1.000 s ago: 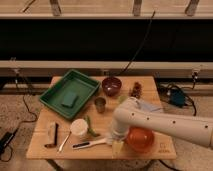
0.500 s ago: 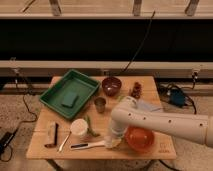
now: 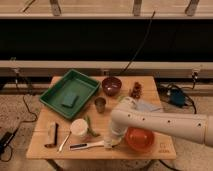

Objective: Place brush in purple bowl

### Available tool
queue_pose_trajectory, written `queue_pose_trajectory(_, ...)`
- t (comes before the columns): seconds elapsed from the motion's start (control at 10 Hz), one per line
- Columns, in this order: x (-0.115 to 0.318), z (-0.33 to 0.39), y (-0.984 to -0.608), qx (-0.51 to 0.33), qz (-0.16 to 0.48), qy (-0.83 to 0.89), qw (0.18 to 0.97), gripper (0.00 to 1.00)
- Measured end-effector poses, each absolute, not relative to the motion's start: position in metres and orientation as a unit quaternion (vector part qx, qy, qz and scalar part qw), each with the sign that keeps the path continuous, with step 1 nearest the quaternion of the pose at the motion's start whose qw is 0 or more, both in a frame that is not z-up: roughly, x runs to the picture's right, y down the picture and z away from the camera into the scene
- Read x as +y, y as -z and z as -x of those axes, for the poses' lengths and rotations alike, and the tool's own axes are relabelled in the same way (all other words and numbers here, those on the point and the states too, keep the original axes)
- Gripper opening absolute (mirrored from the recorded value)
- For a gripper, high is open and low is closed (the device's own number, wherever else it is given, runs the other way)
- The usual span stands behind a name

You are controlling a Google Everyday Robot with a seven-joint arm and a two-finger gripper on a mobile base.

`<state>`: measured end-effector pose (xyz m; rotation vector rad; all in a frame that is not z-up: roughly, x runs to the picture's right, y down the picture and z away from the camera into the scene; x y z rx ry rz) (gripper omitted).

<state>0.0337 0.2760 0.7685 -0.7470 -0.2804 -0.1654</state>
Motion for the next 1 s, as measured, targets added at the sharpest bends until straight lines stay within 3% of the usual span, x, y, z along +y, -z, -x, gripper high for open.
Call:
queue_pose_trajectory(0.7,0.204,-0.066,-0.673,-0.171,0.333,0.092,0.923,0.0)
queue_pose_trajectory(1.0,0.17,-0.069,-0.663,-0.169,0.307,0.095,0.932,0.0)
